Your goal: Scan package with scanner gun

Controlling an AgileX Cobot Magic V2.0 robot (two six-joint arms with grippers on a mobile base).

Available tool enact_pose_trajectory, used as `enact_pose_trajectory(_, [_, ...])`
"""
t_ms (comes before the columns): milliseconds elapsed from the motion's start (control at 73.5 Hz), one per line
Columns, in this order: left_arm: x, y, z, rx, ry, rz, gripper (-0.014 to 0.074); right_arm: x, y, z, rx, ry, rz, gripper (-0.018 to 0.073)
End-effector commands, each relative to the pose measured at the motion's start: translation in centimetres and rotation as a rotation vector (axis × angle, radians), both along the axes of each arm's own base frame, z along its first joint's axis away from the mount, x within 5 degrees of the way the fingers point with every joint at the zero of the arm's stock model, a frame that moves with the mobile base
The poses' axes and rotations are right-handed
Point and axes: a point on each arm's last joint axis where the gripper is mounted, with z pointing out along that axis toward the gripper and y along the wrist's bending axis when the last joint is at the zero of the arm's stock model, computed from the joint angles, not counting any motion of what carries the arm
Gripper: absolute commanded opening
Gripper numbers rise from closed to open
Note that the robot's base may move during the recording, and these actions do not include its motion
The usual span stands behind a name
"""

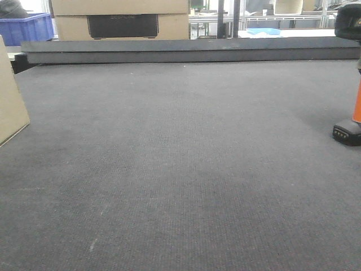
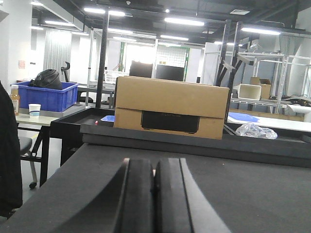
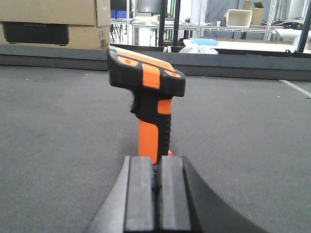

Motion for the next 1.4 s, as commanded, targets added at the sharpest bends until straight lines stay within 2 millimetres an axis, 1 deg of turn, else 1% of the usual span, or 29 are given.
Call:
enact_pose_trajectory(0, [0.1,0.0,-0.5,0.045,-0.005,0.013,-0.0111,0.0,0.0,0.1,-0.007,-0.013,-0.008,-0.0167])
enact_pose_trajectory(68, [0.3,0.0,-1.3,0.107,-0.015,0.022,-0.0111,0.0,0.0,0.1,-0.007,-0.013,-0.008,-0.0167])
enact_pose_trajectory(109, [0.3,0.0,-1.8,0.113,-0.036,0.016,-0.0111,0.0,0.0,0.1,-0.007,-0.013,-0.008,-0.0167])
enact_pose_trajectory(272, [1.4,-0.3,-5.4,0.107,0.055,-0.048,-0.0111,0.0,0.0,0.1,-0.007,-0.013,-0.008,-0.0167])
enact_pose_trajectory(422, [1.9,-0.4,-7.8,0.082,0.118,-0.077,-0.0111,0.0,0.0,0.1,-0.007,-0.013,-0.008,-0.0167])
enact_pose_trajectory(489, [1.8,-0.4,-7.6,0.072,0.099,-0.072,-0.0111,0.0,0.0,0.1,-0.007,-0.013,-0.008,-0.0167])
enact_pose_trajectory(530, [1.9,-0.4,-7.9,0.072,0.132,-0.070,-0.0111,0.0,0.0,0.1,-0.007,-0.013,-0.008,-0.0167])
enact_pose_trajectory(1387, [1.9,-0.3,-7.9,0.071,0.130,-0.061,-0.0111,0.0,0.0,0.1,-0.007,-0.013,-0.008,-0.0167])
